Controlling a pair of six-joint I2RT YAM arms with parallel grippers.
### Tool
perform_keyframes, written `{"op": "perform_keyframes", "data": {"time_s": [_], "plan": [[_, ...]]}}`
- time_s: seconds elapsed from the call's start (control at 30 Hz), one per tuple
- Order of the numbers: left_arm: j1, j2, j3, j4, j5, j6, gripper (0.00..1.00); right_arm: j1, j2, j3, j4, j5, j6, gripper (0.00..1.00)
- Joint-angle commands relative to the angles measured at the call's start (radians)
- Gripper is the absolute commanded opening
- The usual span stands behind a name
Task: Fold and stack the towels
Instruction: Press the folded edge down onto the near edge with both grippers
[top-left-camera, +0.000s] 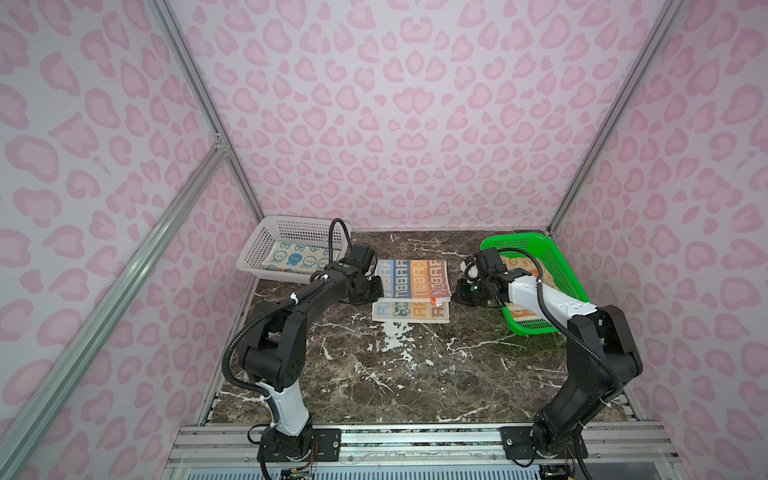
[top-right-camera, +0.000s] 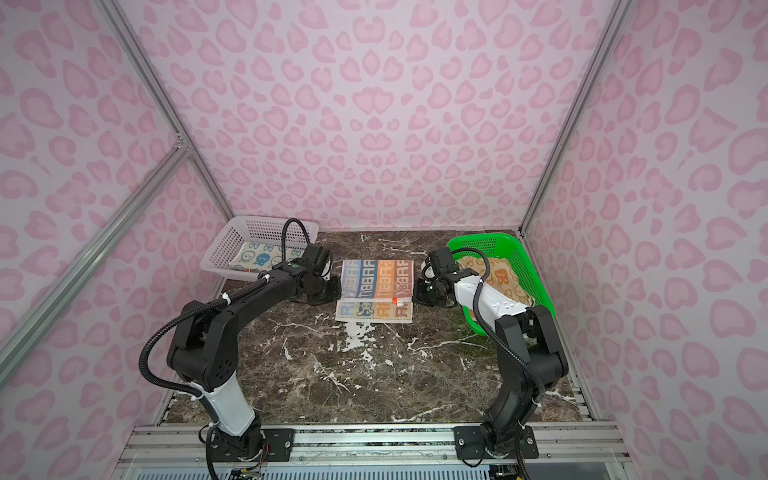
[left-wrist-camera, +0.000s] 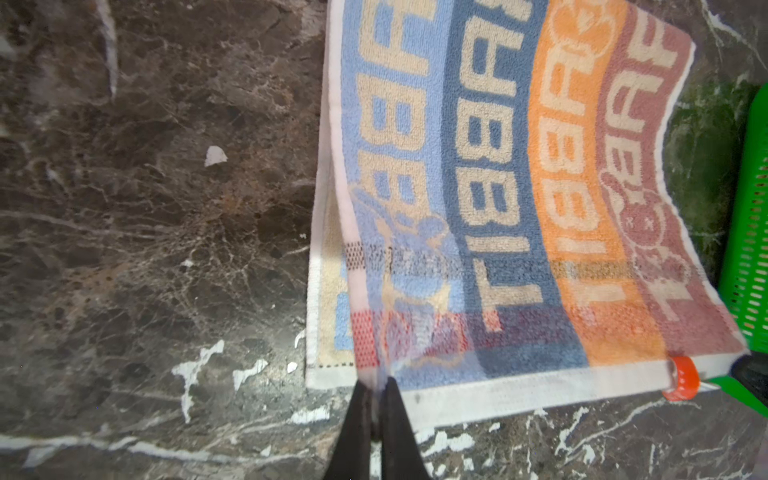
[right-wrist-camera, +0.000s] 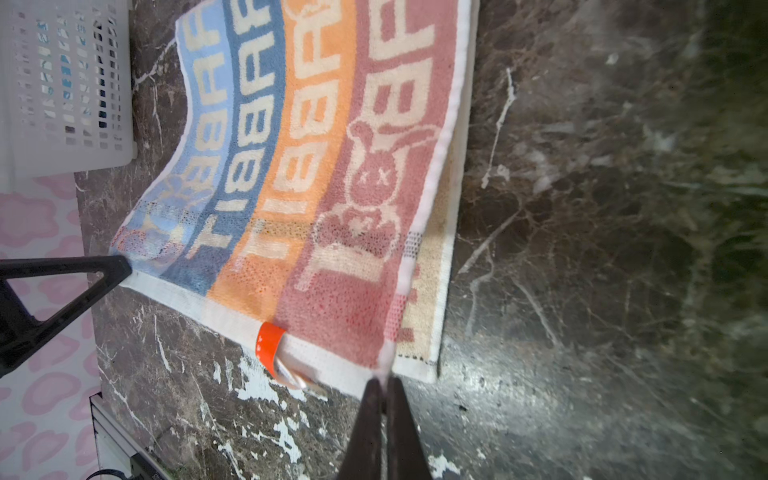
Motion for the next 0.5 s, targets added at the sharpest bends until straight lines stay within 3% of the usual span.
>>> {"op": "perform_keyframes", "data": {"time_s": [0.0,0.47], "plan": [[-0.002,-0.028,-0.039,-0.017,-0.018,-0.001,0.03,0.007,-0.002,-0.032,-0.018,0.021,-0.007,0.00],[-0.027,-0.001,-0.177,0.062,-0.019,-0.018,0.03,0.071,0.029,-0.175,0.093,0.028,0.039,0.00]]}}
